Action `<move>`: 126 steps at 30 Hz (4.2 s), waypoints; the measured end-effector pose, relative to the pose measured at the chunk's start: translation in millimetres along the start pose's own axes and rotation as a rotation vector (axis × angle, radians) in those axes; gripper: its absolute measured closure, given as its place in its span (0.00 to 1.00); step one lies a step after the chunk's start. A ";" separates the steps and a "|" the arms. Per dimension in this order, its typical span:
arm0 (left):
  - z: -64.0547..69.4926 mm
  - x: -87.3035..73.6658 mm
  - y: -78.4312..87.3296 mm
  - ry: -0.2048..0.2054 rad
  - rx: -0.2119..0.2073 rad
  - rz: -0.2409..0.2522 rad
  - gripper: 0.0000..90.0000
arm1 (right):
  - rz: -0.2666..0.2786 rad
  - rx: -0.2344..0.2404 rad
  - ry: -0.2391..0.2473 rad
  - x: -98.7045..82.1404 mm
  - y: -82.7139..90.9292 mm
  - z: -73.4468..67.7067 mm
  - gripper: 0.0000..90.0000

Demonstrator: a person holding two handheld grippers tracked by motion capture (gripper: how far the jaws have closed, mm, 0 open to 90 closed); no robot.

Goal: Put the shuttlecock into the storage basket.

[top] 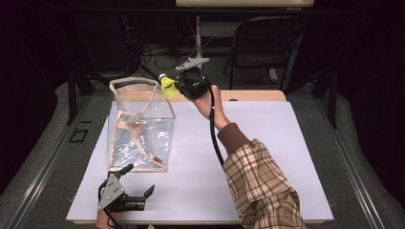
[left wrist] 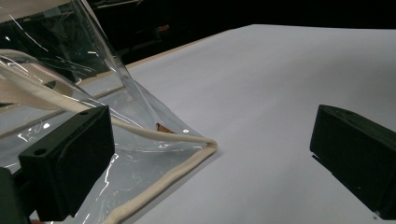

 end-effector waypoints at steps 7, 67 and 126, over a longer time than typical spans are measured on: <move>-0.4 0.1 0.2 0.001 0.001 0.001 0.00 | 0.003 0.014 -0.007 4.7 -5.1 -4.4 0.99; -0.7 1.3 2.4 0.005 -0.004 0.015 0.00 | -0.019 0.032 -0.015 29.8 -46.1 -42.8 0.99; 0.5 1.1 1.4 -0.003 0.000 0.009 0.00 | -0.085 0.120 -0.042 -50.0 6.3 -10.0 0.02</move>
Point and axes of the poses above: each handheld gripper's, and its own axes: y roughly backward along the jaws, x roughly out of its top, z roughly to its right, the point moved 4 cm from there along -y, roughly forward along the jaws, and after that the axes turned 1 degree about -z, right-handed, at the moved point
